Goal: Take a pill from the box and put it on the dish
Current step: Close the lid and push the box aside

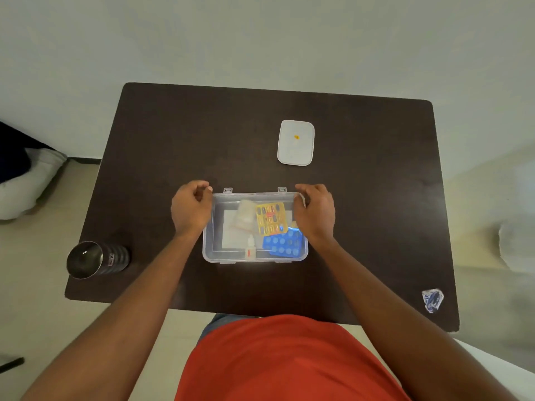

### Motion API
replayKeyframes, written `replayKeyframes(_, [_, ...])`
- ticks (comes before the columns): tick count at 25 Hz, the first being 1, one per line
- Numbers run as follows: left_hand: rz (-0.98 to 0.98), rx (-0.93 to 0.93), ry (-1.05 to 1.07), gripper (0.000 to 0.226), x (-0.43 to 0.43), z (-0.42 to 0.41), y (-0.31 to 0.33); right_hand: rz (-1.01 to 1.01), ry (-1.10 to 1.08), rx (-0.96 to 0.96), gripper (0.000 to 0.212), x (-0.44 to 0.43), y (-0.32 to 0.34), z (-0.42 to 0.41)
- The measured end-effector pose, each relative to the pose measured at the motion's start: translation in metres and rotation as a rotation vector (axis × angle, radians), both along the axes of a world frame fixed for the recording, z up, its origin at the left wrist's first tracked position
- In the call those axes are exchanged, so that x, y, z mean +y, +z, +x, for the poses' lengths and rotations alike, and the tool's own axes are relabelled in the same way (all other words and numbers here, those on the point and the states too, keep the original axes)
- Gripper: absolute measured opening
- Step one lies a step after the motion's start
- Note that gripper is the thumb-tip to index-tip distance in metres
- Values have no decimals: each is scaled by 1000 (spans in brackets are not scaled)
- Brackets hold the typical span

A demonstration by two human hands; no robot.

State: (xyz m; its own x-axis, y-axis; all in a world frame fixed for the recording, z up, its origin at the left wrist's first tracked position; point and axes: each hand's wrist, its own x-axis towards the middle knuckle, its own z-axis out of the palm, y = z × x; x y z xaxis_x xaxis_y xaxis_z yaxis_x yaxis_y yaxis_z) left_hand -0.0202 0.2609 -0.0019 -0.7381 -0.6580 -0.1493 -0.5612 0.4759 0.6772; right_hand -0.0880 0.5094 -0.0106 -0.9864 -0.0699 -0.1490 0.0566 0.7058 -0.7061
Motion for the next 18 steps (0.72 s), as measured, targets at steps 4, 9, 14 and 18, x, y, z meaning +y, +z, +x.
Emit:
replayKeyframes(4, [-211,0,-424,32,3,-7,-2,155,323,225,30,-16,2,-8])
replayKeyframes(9, [-235,-50,-488,34,13,0,-20,245,391,166,36,-22,-14,-6])
replayKeyframes(14, [-259,-24,-415,27,20,-1,-25,239,355,161,34,-26,-16,-8])
replayKeyframes(18, [-254,-51,-426,29,19,-3,-25,239,332,148,33,-28,-18,-10])
